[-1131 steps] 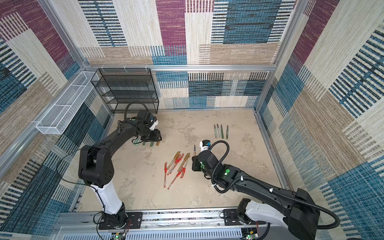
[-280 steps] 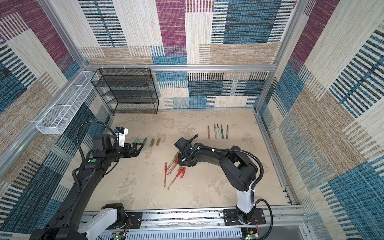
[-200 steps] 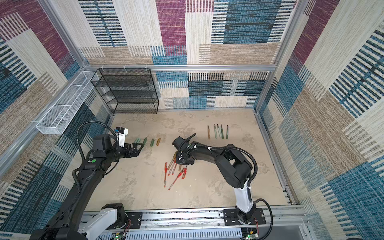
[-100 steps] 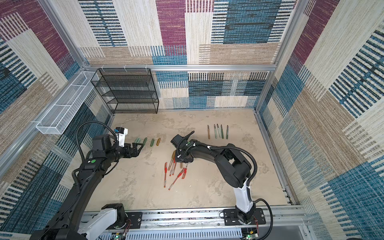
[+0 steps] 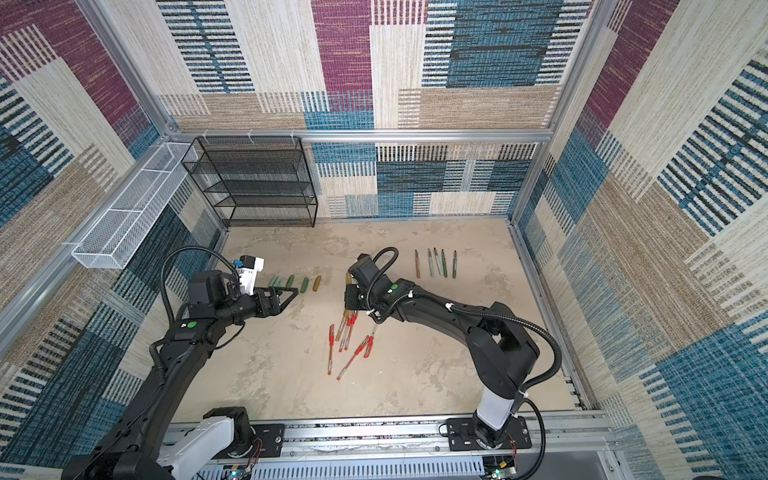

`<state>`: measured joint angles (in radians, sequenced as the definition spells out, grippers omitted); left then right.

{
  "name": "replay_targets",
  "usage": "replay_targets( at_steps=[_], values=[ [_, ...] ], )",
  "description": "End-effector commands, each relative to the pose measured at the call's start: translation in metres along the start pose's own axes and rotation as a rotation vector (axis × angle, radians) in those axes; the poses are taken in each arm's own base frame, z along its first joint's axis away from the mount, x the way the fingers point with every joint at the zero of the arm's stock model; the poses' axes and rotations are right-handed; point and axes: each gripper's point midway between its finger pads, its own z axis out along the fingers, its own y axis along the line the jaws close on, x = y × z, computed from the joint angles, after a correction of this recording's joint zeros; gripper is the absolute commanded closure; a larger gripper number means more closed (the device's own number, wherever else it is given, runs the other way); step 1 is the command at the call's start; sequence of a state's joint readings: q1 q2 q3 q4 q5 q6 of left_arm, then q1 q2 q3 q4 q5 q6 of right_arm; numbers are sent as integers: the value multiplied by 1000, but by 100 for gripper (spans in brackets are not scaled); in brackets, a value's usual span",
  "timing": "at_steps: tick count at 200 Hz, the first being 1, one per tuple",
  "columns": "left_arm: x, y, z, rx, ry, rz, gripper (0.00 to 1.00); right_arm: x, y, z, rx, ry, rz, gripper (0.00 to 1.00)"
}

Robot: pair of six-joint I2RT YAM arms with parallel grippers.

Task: Open the pen caps
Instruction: 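Grasp a tan-capped fountain pen by its barrel with the right gripper and lift, then raise the pen cap-first toward the left gripper while left reaches for the cap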

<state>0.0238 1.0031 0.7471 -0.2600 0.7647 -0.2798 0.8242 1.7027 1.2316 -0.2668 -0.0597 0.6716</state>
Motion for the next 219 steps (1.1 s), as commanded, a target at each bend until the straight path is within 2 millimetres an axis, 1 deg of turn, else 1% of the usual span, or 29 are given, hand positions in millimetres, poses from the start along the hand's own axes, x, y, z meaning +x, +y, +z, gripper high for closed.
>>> replay_targets(
  at_steps=[1,29,48,70,79,97,105,115,128,139,140,146,170,197,213,219],
  values=[
    [-8,-22,2,124,-17,-54,14,-22,51,-14,-199,-110,-87,92],
    [-5,-21,9,123,-4,-81,17,-20,80,-17,-265,-125,-157,93],
    [-11,-26,14,135,-3,-110,18,-17,97,-19,-310,-130,-194,93],
    [-15,-34,19,179,6,-130,21,-10,110,-14,-342,-111,-225,93],
    [-17,-34,21,187,7,-145,23,-8,114,-12,-345,-100,-233,93],
    [-20,-33,23,188,4,-155,31,0,123,-11,-376,-85,-254,93],
    [-22,-35,23,194,2,-150,34,3,123,-9,-375,-75,-256,93],
    [-22,-35,23,196,-1,-147,39,7,125,-7,-377,-64,-262,93],
    [-22,-31,24,183,0,-157,46,11,127,-6,-381,-55,-268,93],
    [-23,-28,23,167,-3,-167,55,13,128,-7,-386,-55,-267,93],
    [-23,-28,23,166,-4,-168,57,13,129,-8,-388,-56,-268,93],
    [-23,-27,22,161,-6,-165,61,15,129,-8,-392,-55,-270,93],
    [-23,-25,21,152,-13,-155,78,18,129,-7,-390,-49,-281,93],
    [-24,-20,19,127,-19,-162,90,18,134,-12,-398,-61,-294,93],
    [-22,-22,18,135,-21,-155,100,19,136,-14,-406,-66,-297,92],
    [-21,-21,18,138,-18,-156,100,19,134,-12,-398,-64,-295,92]
  ],
)
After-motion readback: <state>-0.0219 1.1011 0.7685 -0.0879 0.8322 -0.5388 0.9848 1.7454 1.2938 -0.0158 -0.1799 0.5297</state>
